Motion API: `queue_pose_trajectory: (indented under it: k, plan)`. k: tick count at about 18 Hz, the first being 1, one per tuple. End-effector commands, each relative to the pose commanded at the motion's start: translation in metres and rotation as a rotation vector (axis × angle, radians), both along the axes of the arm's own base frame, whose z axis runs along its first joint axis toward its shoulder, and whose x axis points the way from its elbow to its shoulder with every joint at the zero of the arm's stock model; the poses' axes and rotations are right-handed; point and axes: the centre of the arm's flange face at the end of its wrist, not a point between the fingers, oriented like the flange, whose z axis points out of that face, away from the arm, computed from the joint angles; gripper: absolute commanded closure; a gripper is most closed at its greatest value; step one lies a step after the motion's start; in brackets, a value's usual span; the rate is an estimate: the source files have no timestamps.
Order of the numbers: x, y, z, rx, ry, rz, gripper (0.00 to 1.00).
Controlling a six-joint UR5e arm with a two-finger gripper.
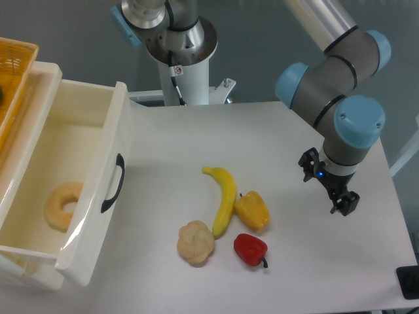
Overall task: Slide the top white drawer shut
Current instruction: 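Move the gripper from its start pose toward the open white drawer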
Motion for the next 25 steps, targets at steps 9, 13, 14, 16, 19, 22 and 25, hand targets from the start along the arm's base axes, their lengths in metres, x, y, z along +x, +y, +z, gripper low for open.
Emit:
queue_pose_trajectory:
  k: [9, 13, 14, 16, 19, 22, 25]
  plan:
    - [0.028, -0.011, -0.02, -0.012, 0.001, 0.008, 0.0]
    - [0.046, -0.019, -0.024, -0.024, -0.009, 0.011, 0.0]
    - [0.051, -0.019, -0.027, -0.025, -0.016, 0.022, 0.0]
    - [0.055, -0.02, -0.029, -0.022, -0.021, 0.043, 0.0]
    - [0.073, -0.01, -0.023, -0.019, -0.016, 0.107, 0.0]
    - [0.088, -0.007, -0.014, -0.002, -0.017, 0.241, 0.01]
    - [0.109, 0.009, -0.013, -0.006, -0.022, 0.253, 0.18]
